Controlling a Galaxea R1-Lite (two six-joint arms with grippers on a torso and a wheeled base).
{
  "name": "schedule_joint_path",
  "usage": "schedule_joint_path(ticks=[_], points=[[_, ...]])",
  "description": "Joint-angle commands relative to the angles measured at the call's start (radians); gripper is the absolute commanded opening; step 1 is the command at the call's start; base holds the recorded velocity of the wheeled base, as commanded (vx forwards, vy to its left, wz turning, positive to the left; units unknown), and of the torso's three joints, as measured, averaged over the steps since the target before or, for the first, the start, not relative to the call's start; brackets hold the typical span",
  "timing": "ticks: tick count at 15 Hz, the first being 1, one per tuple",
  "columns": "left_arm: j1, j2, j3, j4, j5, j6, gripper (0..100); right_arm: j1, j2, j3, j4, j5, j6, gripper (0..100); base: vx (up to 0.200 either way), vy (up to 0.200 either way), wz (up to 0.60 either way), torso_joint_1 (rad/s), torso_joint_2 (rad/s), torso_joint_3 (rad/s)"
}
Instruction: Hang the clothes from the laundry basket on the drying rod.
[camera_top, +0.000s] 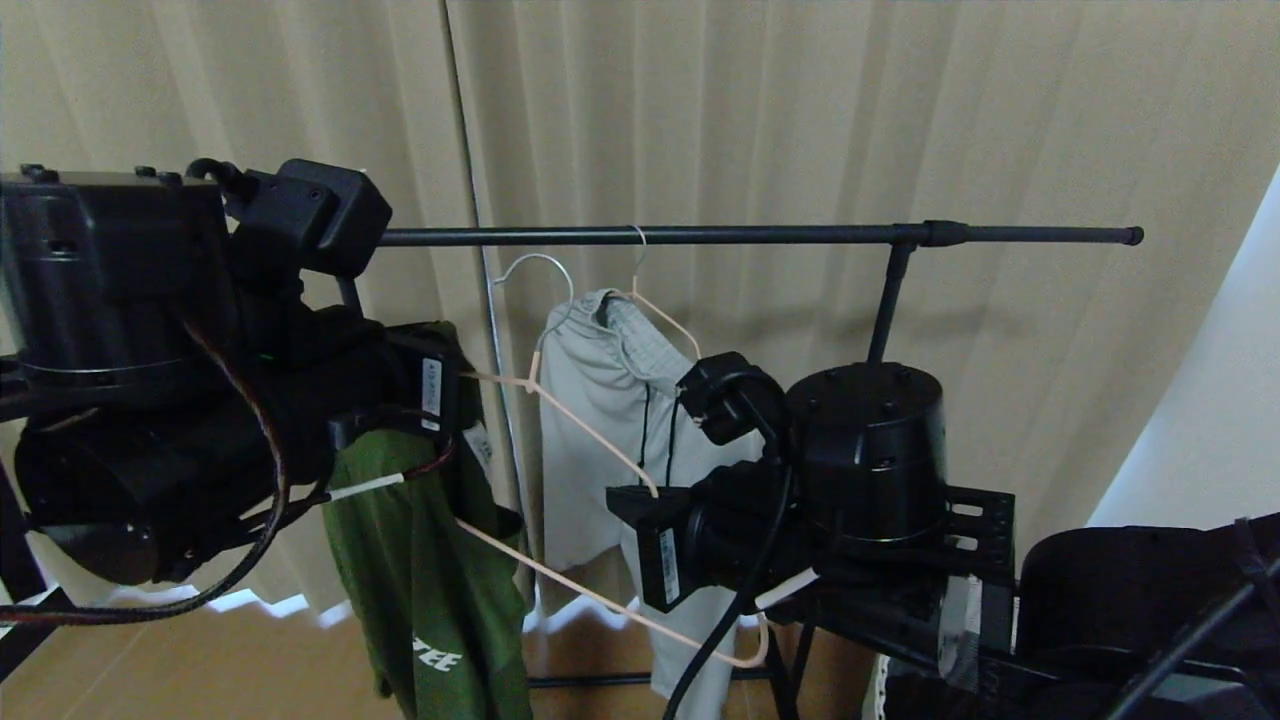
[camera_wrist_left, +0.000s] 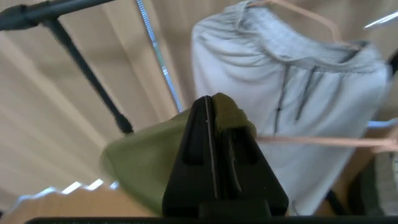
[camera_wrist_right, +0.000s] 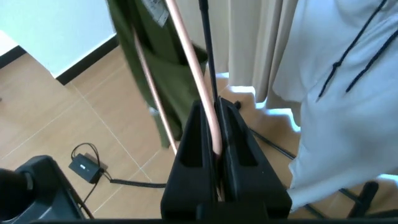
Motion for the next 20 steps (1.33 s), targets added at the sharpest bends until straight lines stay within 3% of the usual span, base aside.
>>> schedule_joint_path(ticks=[1, 2, 5, 14, 15, 18, 20], points=[[-0.083, -0.025, -0.003, -0.003, -0.005, -0.006, 0, -0.001, 0.018, -0.009, 0.0, 0.0, 0.0, 0, 0.0, 0.0, 0.0, 0.0, 0.0, 0.0], [-0.093, -0.027, 0.001, -0.003, -0.011, -0.006, 0, -0.001, 0.015, -0.012, 0.0, 0.0, 0.001, 0, 0.0, 0.0, 0.0, 0.0, 0.0, 0.0], [-0.104, -0.061, 0.035, 0.002, -0.133, -0.008, 0, -0.004, 0.006, -0.012, -0.002, -0.007, 0.003, 0, 0.0, 0.0, 0.0, 0.0, 0.0, 0.0], [-0.104, -0.099, 0.141, -0.001, -0.156, 0.008, 0, -0.041, -0.088, -0.002, -0.051, -0.026, -0.005, 0, 0.0, 0.0, 0.0, 0.0, 0.0, 0.0], [-0.104, -0.099, 0.15, -0.003, -0.156, 0.011, 100, -0.044, -0.105, 0.001, -0.051, -0.026, -0.006, 0, 0.0, 0.0, 0.0, 0.0, 0.0, 0.0], [-0.106, -0.117, 0.162, -0.007, -0.156, 0.018, 100, -0.075, -0.161, 0.049, -0.051, -0.024, -0.026, 0, 0.0, 0.0, 0.0, 0.0, 0.0, 0.0], [-0.1, -0.151, 0.168, -0.007, -0.157, 0.061, 100, -0.13, -0.215, 0.11, -0.052, -0.014, -0.08, 0, 0.0, 0.0, 0.0, 0.0, 0.0, 0.0]])
